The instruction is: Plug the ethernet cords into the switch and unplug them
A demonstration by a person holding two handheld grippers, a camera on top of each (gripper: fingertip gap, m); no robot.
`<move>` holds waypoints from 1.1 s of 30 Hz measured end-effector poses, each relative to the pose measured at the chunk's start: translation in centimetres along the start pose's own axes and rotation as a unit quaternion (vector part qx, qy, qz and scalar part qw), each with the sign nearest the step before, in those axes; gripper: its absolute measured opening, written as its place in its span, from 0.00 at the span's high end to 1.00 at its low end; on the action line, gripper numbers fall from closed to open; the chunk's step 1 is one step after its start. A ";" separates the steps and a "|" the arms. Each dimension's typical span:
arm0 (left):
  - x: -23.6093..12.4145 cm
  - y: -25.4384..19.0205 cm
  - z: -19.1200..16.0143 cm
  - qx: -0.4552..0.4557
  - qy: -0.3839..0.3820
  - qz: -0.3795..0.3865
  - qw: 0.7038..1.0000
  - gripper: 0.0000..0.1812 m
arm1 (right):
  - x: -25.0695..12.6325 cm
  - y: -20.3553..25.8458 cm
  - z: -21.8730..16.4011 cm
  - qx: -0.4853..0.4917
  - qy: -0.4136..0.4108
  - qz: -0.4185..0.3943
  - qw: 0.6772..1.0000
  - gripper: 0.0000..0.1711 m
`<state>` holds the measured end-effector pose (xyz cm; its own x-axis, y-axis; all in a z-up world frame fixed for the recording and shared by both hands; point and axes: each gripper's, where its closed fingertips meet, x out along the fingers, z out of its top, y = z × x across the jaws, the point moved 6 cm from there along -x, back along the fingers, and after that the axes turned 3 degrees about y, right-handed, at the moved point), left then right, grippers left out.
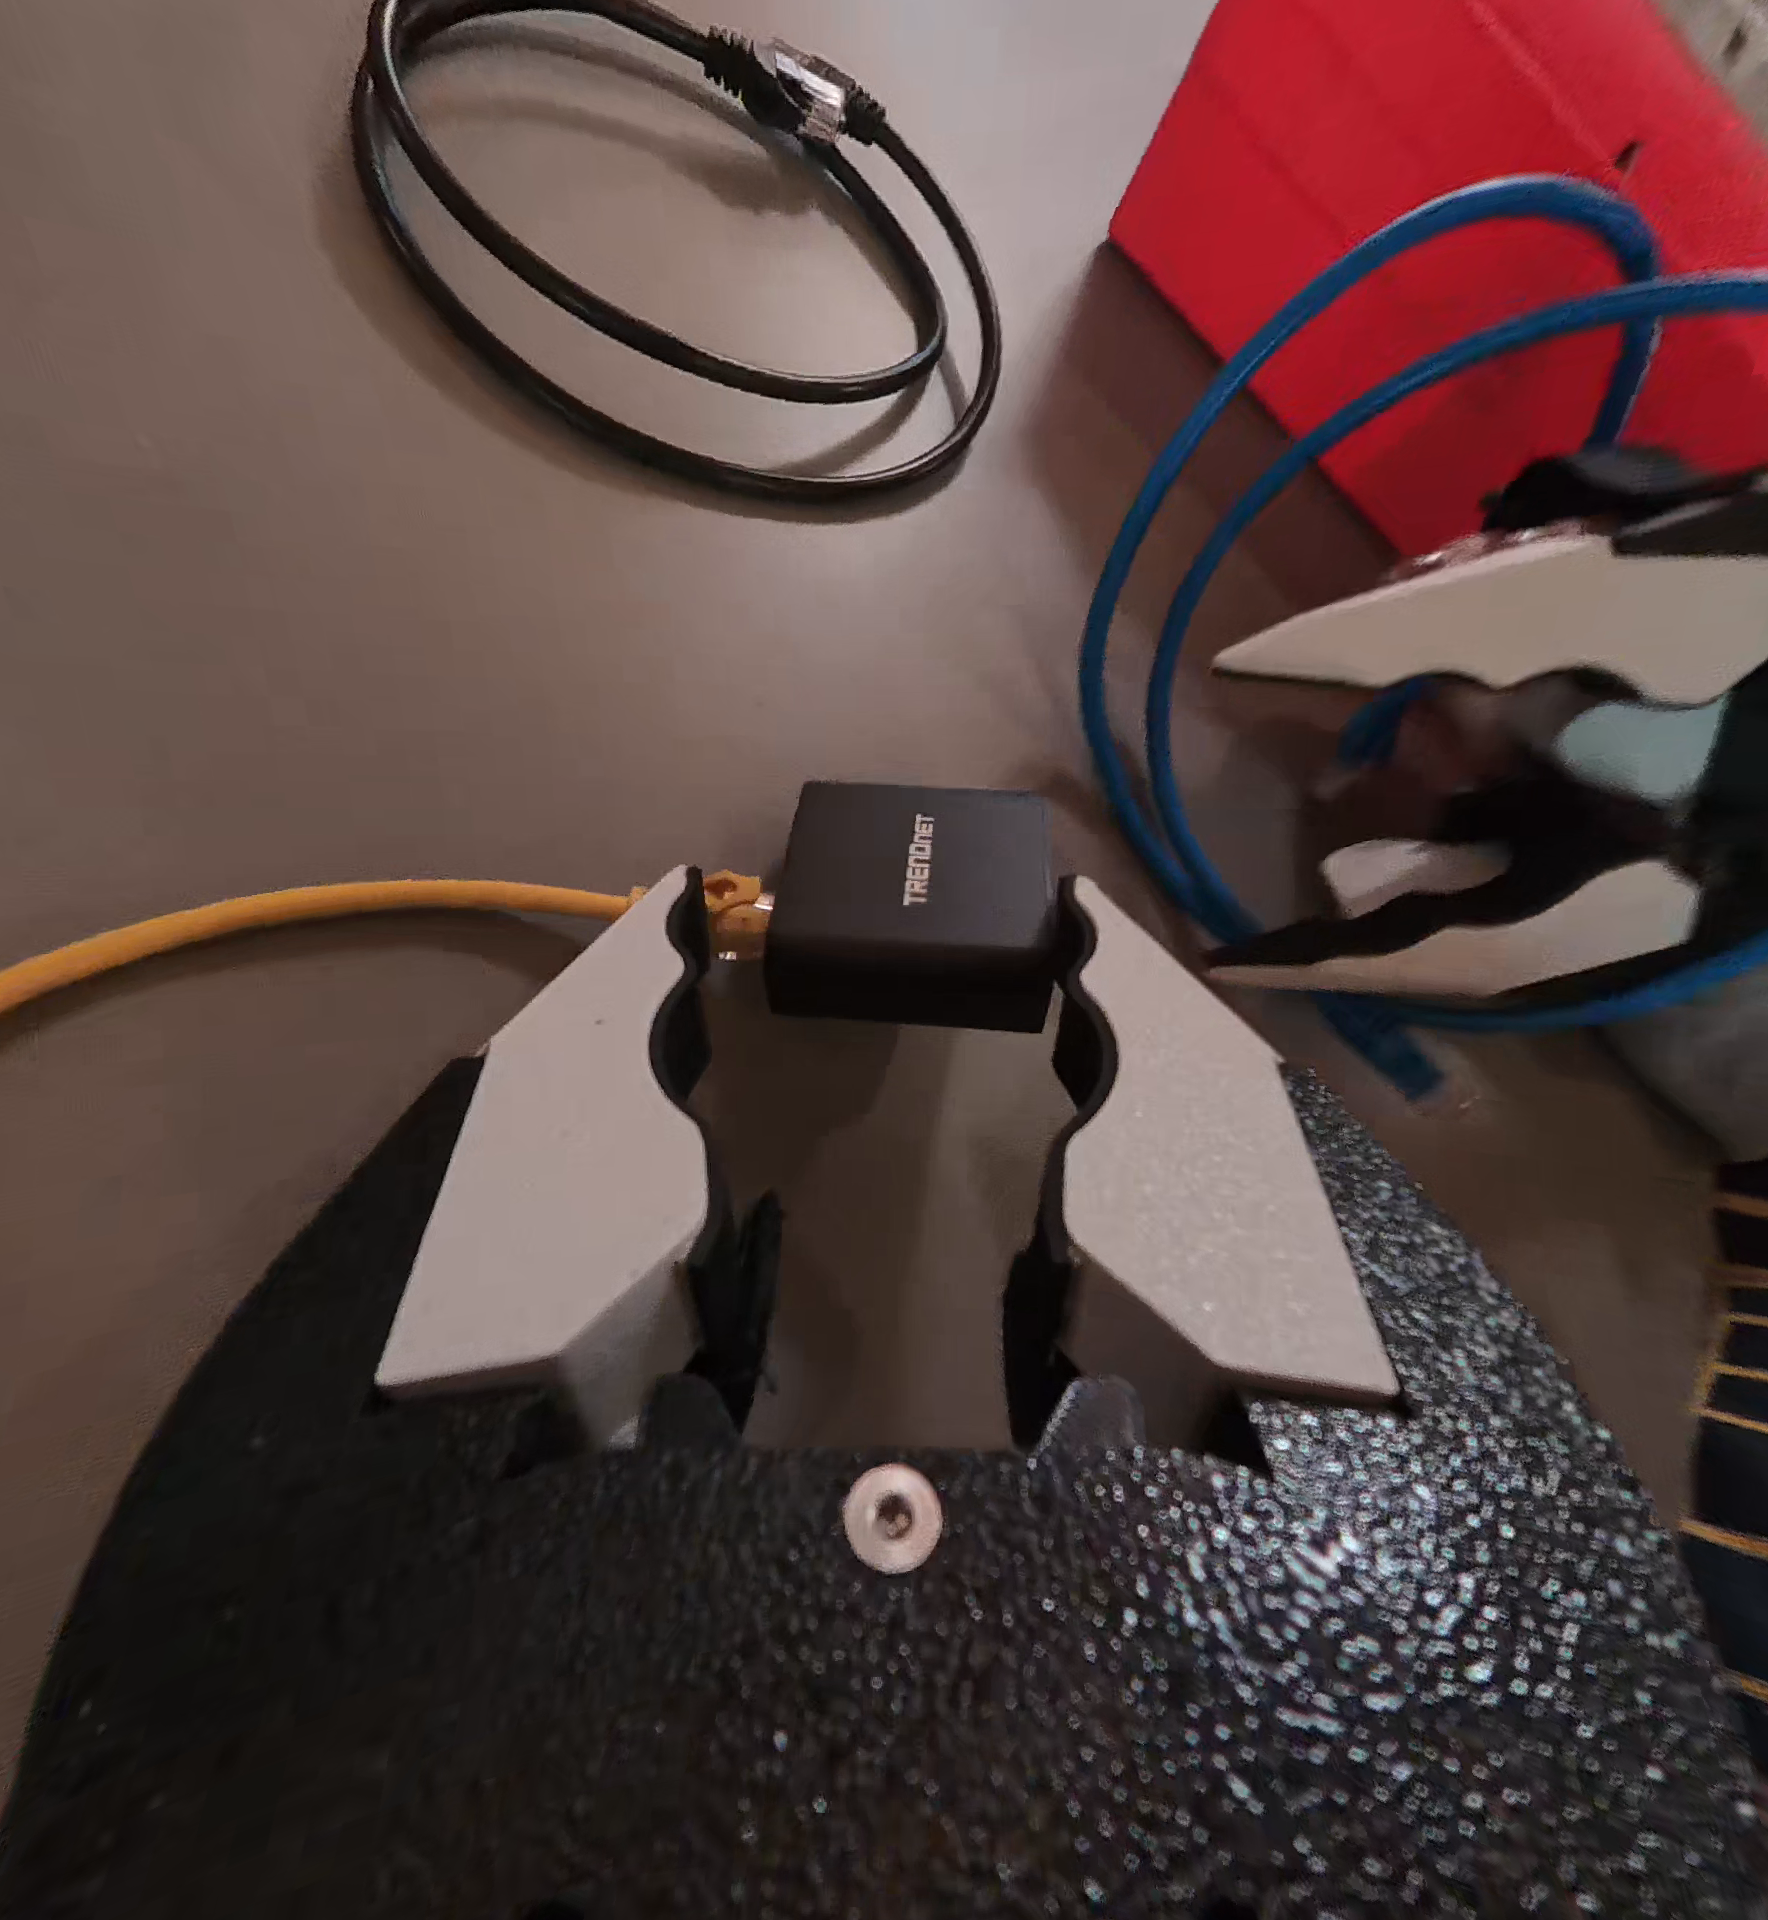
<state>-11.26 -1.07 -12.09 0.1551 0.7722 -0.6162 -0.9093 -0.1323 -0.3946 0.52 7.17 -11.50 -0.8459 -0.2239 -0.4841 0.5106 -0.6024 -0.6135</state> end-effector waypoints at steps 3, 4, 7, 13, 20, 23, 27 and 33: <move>-0.2 0.1 -0.1 -0.027 -0.007 -0.027 0.999 0.64 | 2.2 0.0 1.0 -0.017 0.011 -0.023 1.000 0.64; -0.2 0.1 -0.1 -0.032 -0.008 -0.034 0.999 0.64 | 2.8 0.2 1.1 -0.020 0.014 -0.021 0.999 0.64; -0.3 0.2 -0.3 -0.037 -0.009 -0.048 0.998 0.64 | 4.4 0.2 1.4 -0.042 0.023 -0.035 0.998 0.72; -1.3 -0.9 0.0 0.002 -0.047 -0.104 0.993 0.65 | 5.0 0.3 1.1 -0.047 0.015 -0.019 0.999 0.86; 0.4 -3.2 -1.6 0.377 -0.019 0.061 0.924 0.56 | 3.9 -0.8 -0.1 0.071 -0.056 0.076 0.993 0.87; 2.1 -3.8 -1.7 0.437 -0.009 0.095 0.894 0.68 | 3.6 -0.7 0.0 0.072 -0.069 0.092 0.991 0.87; 2.3 -3.7 -1.8 0.454 0.000 0.112 0.884 0.77 | 3.4 -0.5 -0.1 0.059 -0.069 0.085 0.992 0.86; 1.2 -2.4 -1.6 0.442 0.014 0.163 0.882 0.86 | 1.6 -1.3 -1.5 0.111 -0.025 0.097 0.989 0.74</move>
<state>-8.32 -0.82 -12.95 -0.1723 0.7655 -0.6199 -0.8514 0.2007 0.4845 -1.23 8.74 -12.41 -0.7448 -0.3859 -0.5444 0.6222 -0.6965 -0.3575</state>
